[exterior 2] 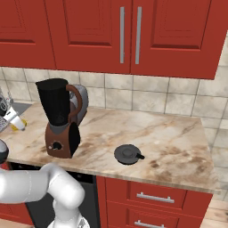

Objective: Open the blender lid, put the mango in the blender, close the lid, and start the blender.

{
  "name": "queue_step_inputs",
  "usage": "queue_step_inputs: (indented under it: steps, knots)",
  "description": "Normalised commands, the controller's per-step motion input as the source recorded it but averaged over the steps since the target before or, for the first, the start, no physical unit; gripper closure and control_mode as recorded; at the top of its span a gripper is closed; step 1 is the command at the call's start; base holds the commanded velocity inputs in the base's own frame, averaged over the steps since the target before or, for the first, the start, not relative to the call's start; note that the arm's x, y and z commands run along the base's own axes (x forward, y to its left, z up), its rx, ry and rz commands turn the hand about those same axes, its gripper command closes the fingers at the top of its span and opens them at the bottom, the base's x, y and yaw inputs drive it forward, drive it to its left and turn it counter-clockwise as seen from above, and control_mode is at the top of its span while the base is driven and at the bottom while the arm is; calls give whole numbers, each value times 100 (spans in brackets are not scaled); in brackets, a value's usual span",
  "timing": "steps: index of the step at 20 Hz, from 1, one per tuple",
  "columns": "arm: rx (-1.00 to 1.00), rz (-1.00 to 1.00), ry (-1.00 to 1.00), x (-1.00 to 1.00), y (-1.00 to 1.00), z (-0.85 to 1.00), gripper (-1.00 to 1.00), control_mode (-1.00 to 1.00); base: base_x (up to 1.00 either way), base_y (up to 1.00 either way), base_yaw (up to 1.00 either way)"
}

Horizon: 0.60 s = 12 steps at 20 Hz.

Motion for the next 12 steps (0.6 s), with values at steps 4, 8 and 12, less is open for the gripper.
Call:
queue_step_inputs:
  steps: [4, 8, 12]
  knots:
    - [0, -3, -10, -14, -36, 100, 100, -100, 0, 0, 0]
    - [0, -5, -9, -3, -42, 100, 100, -100, 0, 0, 0]
    - [0, -6, -6, 0, -25, 100, 100, -100, 0, 0, 0]
